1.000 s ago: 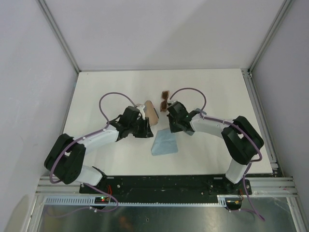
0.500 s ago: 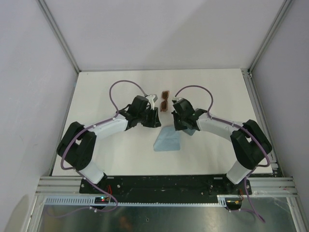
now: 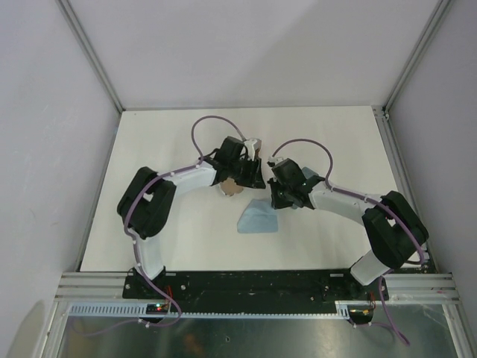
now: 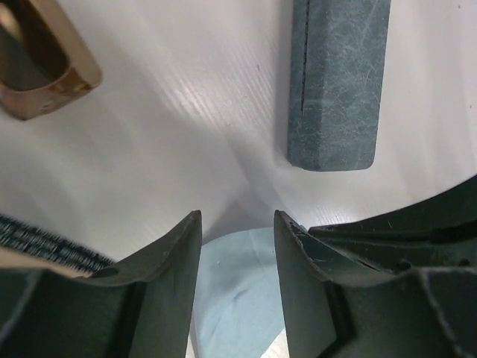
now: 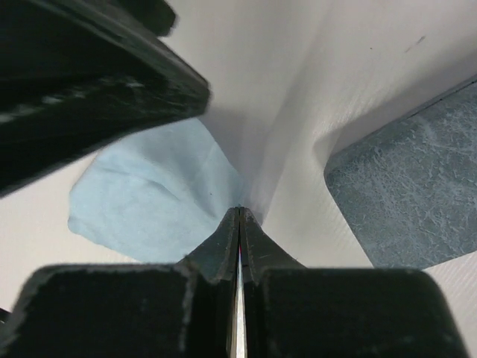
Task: Organize the sunglasses
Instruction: Pick up the corner of the glasses cleaning cloth from the center of the board.
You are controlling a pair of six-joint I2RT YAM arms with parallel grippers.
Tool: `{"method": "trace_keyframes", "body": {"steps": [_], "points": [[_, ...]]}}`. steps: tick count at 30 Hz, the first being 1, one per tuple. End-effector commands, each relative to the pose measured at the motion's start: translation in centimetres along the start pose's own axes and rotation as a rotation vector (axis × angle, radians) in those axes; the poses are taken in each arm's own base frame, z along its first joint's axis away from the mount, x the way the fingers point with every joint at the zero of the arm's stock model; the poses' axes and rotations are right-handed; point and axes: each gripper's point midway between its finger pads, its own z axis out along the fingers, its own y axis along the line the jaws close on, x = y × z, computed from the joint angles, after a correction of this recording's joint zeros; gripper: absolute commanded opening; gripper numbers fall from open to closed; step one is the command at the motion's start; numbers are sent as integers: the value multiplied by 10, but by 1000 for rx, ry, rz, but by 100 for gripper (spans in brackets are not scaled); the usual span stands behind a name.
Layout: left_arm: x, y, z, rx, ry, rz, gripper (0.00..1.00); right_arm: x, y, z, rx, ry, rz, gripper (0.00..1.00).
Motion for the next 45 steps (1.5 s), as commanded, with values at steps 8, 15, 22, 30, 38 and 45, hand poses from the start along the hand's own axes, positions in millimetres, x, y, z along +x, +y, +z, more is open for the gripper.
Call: {"method": "trace_keyframes", "body": {"steps": [8,15,22,30,38,45], "points": [[21,-22,29,214,147,10,49,-22,9,-12,-59,-89,-14,0],[34,1,29,96,177,-3,46,-20,7,-13,-55,-88,-15,0],[38,6,16,50,194,30,32,-17,1,-12,-46,-79,0,0],[51,0,-2,49,226,1,26,-17,-7,-13,-31,-78,17,0],[47,6,-29,-54,181,20,21,-17,-7,-10,-34,-77,23,0],[33,5,-43,-94,118,44,11,-22,-4,-7,-50,-90,29,0]]}}
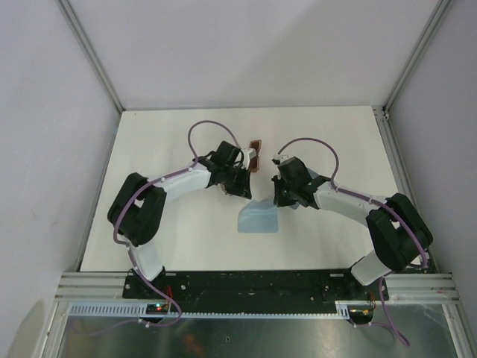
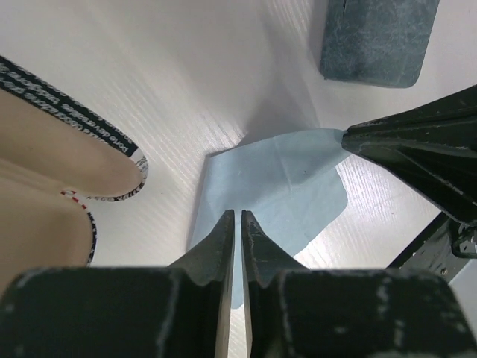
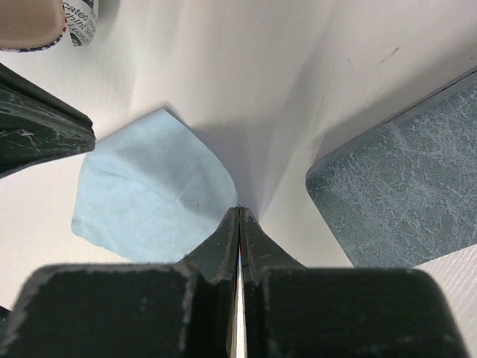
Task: Organize the sunglasses
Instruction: Pick up the corner of the glasses cleaning cloth from the center of the board.
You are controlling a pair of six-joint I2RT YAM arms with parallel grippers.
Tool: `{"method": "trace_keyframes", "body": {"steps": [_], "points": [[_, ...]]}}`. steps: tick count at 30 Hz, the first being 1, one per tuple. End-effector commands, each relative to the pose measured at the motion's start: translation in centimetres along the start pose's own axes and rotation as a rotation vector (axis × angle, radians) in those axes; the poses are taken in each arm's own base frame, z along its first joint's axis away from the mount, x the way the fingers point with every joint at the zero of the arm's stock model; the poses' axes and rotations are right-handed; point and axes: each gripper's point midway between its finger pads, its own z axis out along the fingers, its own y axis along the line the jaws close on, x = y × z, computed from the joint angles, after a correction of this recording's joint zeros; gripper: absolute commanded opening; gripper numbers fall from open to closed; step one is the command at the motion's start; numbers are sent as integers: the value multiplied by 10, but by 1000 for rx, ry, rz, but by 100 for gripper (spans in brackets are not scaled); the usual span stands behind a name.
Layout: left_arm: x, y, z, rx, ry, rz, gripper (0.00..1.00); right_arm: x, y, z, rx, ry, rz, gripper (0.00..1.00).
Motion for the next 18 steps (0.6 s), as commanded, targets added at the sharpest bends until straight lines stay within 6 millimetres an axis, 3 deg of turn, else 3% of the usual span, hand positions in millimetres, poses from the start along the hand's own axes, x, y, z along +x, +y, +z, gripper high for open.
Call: {"method": "trace_keyframes", "body": {"steps": [1,5,9,11,18], "points": [[-14,-2,-20,-43,-72,52,9,-14,6,-3,-30,-56,-5,0],[-16,3,-20,-77,-83,65,11,-16,6,-3,-36,-62,-2,0],[-10,8,-10,-123,-64,80,33,-17,6,-3,-33,-62,-1,0],[-7,10,-3,-148,-53,84,38,-16,6,-3,-32,-60,-1,0],[-7,11,22,-193,-22,108,40,-17,6,-5,-33,-64,0,0]]}}
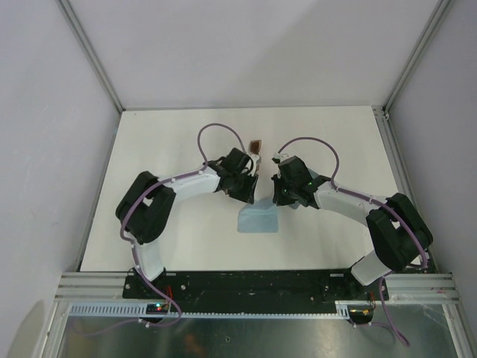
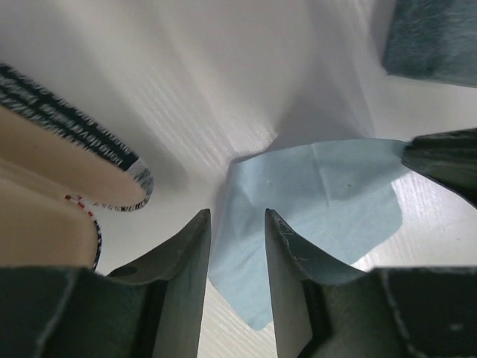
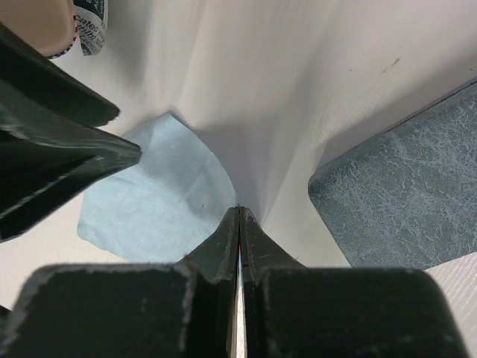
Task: Organize the sunglasses
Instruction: Pick up the corner of the glasses cleaning cloth from the center of the board.
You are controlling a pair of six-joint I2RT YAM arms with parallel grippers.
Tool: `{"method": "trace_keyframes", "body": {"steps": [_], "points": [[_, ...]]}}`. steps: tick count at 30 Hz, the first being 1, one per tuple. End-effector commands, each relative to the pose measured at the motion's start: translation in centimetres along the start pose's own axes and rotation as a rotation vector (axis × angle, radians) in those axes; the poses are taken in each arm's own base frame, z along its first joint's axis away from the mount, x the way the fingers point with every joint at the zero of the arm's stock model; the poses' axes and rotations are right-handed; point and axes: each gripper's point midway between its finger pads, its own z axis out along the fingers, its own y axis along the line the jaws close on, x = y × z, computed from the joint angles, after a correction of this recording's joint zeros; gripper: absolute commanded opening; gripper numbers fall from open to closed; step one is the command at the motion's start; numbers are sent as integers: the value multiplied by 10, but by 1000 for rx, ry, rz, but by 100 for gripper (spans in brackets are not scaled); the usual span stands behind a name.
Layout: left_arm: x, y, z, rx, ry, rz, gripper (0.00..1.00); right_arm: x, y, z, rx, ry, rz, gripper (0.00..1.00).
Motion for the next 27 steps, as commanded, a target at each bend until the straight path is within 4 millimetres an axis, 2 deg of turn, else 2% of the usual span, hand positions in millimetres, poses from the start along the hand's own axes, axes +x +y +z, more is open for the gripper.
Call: {"method": "trace_keyframes", "body": {"steps": [1,8,16,20,27], "points": [[-15,-3,10,-38,-22,47,40,-13,4,-5,-19,-48,-3,0],[-13,-1,23,-62,-4,52,33,-12,4,-7,-22,-42,0,0],[-5,-1,26,-51,18,52,3,-12,4,-6,-20,-43,1,0],[-8,4,21,-87,-5,55,0,-13,4,-3,-24,-46,6,0],[-27,7,8,-145,-88,69,0,-23,-1,6,-12,-49,46,0]]}}
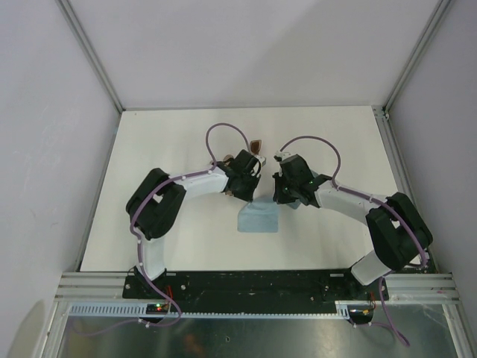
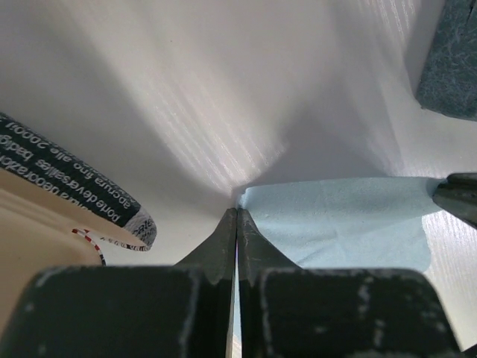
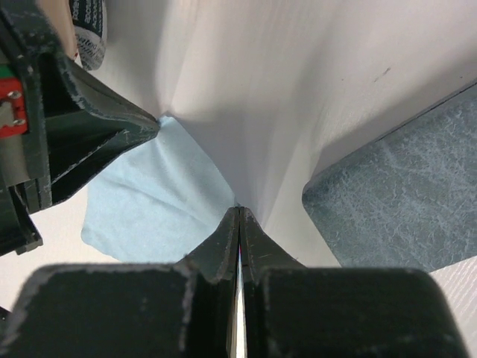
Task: Organize the sunglasses
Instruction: Pick up the corner of the glasses cleaning cloth from the center of the board.
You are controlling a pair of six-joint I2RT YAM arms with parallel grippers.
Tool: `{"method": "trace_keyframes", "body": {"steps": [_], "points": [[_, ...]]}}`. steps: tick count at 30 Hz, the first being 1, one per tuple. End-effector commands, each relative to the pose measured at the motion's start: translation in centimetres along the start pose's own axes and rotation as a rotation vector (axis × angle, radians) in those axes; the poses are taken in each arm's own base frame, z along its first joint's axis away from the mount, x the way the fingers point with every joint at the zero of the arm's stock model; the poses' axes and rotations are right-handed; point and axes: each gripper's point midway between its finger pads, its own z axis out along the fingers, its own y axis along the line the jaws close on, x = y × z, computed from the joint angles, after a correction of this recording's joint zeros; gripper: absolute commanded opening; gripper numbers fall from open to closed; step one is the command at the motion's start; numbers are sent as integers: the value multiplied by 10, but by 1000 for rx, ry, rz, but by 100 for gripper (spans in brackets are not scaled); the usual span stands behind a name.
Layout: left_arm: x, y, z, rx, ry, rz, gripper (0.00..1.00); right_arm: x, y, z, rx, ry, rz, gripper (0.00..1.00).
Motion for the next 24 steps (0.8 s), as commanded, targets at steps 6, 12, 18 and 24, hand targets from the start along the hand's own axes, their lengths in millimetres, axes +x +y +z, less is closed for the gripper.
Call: {"method": "trace_keyframes", "body": {"steps": [6,12,18,24], "points": [[-33,5,-29,-95,-182,36,0,-27,1,13,0,-35,38,0],[-28,6,-41,-101,-253,41,0,-30,4,11,-10,-33,44,0],[-13,3,-41,-98,-264,60,0,-23,11,4,-19,-13,24,0],[-8,-7,-45,-96,-293,85,0,-15,18,-2,-14,8,2,0]]}}
